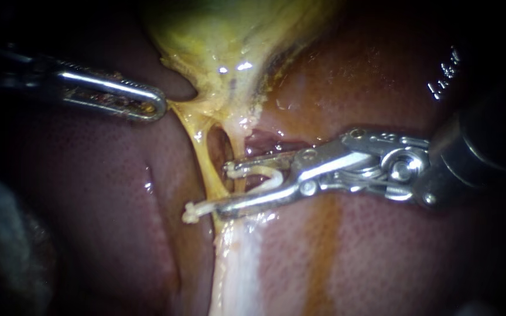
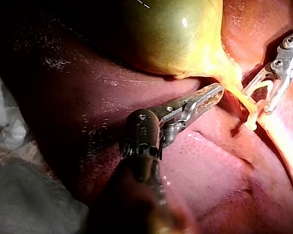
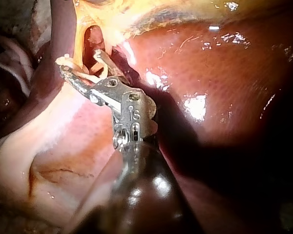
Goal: Clipping second clip left tube
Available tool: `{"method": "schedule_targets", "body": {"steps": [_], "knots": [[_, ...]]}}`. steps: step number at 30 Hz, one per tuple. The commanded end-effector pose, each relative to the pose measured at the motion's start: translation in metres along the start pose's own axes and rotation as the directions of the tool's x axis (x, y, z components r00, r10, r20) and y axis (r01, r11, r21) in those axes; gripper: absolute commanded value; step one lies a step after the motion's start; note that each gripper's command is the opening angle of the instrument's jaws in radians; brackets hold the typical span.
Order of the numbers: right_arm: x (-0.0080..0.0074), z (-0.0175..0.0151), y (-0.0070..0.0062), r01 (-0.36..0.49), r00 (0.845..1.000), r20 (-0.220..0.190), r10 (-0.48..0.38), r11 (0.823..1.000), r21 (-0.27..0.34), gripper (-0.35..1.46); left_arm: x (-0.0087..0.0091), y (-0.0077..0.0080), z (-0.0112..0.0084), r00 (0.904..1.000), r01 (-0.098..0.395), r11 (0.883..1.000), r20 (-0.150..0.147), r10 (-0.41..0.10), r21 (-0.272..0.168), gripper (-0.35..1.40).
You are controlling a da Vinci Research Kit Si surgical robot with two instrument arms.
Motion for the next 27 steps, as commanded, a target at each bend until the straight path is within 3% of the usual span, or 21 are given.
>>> {"method": "schedule_targets", "body": {"steps": [1, 11, 27], "knots": [[0.0001, 0.0004, 0.0, 0.0, 1.0, 0.0, 0.0, 1.0, -0.001, 0.49, 0.0, 0.0, 0.0, 1.0, 0.0, 1.0, 0.0, 0.0, 0.001, -0.35], [0.0001, 0.0028, -0.0005, -0.008, 1.0, 0.012, 0.008, 1.0, 0.005, 0.49, 0.0, 0.0, 0.0002, 1.0, 0.0, 1.0, 0.001, 0.0, -0.001, -0.35], [0.0008, 0.0045, -0.0022, -0.009, 1.0, -0.02, 0.009, 0.999, 0.036, 0.5, 0.0, 0.0, 0.0002, 1.0, 0.0, 1.0, 0.001, 0.0, -0.001, -0.35]]}}
